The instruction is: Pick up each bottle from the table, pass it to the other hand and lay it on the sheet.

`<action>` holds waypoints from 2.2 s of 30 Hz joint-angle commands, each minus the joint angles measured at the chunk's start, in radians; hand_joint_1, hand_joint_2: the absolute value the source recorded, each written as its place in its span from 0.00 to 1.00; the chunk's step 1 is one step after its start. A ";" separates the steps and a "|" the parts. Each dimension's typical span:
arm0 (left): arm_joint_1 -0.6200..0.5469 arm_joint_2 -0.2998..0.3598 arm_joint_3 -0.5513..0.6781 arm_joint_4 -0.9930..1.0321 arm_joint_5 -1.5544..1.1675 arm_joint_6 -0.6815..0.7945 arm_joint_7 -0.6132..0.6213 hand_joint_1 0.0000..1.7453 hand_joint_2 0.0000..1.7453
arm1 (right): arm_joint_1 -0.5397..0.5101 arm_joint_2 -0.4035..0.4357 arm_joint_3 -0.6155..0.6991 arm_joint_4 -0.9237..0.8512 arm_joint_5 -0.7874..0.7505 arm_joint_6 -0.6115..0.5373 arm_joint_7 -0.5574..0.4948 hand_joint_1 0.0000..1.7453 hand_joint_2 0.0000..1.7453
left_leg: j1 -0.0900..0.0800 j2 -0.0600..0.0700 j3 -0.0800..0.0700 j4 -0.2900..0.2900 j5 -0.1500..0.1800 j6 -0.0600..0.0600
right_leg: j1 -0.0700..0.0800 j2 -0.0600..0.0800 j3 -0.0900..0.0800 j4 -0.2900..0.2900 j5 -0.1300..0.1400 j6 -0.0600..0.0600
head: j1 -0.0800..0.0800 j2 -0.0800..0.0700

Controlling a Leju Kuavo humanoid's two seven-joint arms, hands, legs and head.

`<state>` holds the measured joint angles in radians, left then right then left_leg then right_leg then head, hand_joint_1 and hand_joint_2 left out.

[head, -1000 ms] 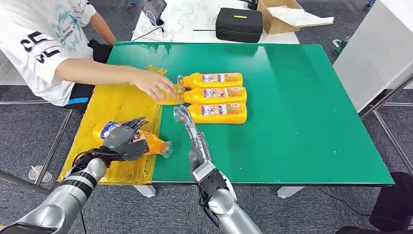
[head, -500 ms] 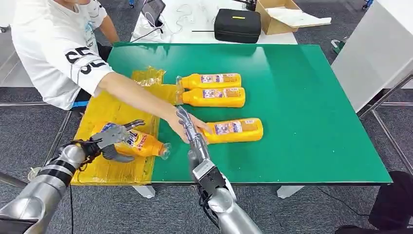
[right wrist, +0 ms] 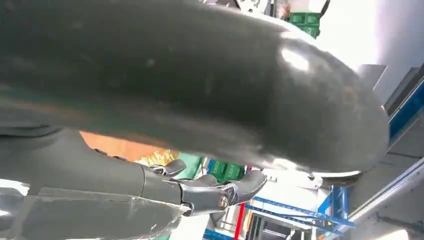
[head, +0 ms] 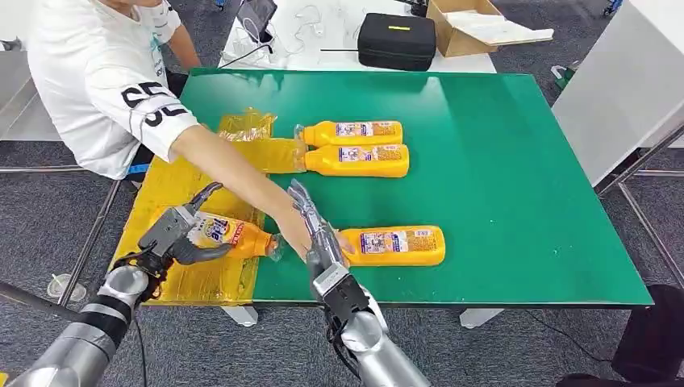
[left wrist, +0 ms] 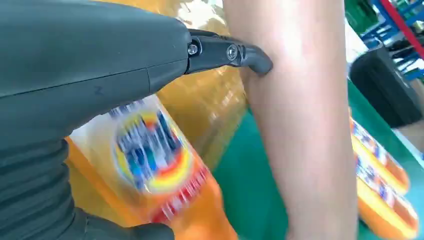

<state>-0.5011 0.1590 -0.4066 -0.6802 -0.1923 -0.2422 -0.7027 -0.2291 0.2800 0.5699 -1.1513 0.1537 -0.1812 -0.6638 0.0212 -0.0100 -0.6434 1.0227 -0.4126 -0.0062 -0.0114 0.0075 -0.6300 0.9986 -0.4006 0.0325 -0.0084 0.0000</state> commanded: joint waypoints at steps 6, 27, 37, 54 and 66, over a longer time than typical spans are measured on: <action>0.086 -0.256 0.289 -0.359 0.061 0.431 0.005 0.00 1.00 | -0.025 -0.052 0.020 0.033 0.123 -0.078 0.106 0.00 0.00 | 0.000 -0.006 0.003 0.001 -0.001 0.003 | 0.001 -0.009 0.005 0.000 -0.003 0.000 | 0.000 0.000; 0.353 -0.335 0.410 -0.532 0.082 0.404 0.005 0.00 1.00 | -0.079 -0.453 -0.157 -0.004 0.531 0.089 0.544 0.00 1.00 | -0.002 -0.001 0.001 0.000 -0.001 0.003 | -0.002 -0.002 0.001 -0.001 0.000 0.001 | 0.000 0.000; 0.341 -0.342 0.407 -0.450 0.070 0.395 0.005 0.00 1.00 | -0.105 -0.472 -0.132 0.075 0.513 0.177 0.557 0.00 1.00 | -0.001 0.000 0.001 -0.001 -0.001 0.002 | 0.000 -0.002 0.002 -0.002 0.000 0.000 | 0.000 0.000; 0.263 -0.351 0.401 -0.293 0.093 0.354 0.005 0.00 1.00 | -0.436 -0.525 0.077 0.369 0.485 0.452 0.560 0.00 1.00 | -0.002 0.004 0.003 0.000 -0.001 0.003 | -0.001 0.001 0.003 -0.001 0.001 0.001 | 0.000 0.000; 0.227 -0.363 0.389 -0.222 0.101 0.341 0.005 0.00 1.00 | -0.542 -0.482 0.259 0.510 0.464 0.552 0.519 0.08 1.00 | -0.001 0.002 0.003 0.000 -0.001 0.003 | -0.001 0.000 0.003 -0.001 0.001 0.001 | 0.000 0.000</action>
<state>-0.2104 -0.2018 -0.0122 -1.0243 -0.0938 0.1038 -0.7015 -0.6686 -0.2342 0.6683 -0.8149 0.6325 0.3456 -0.1221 0.0208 -0.0102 -0.6460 1.0234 -0.4123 -0.0046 -0.0117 0.0065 -0.6312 0.9982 -0.3987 0.0350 -0.0088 0.0000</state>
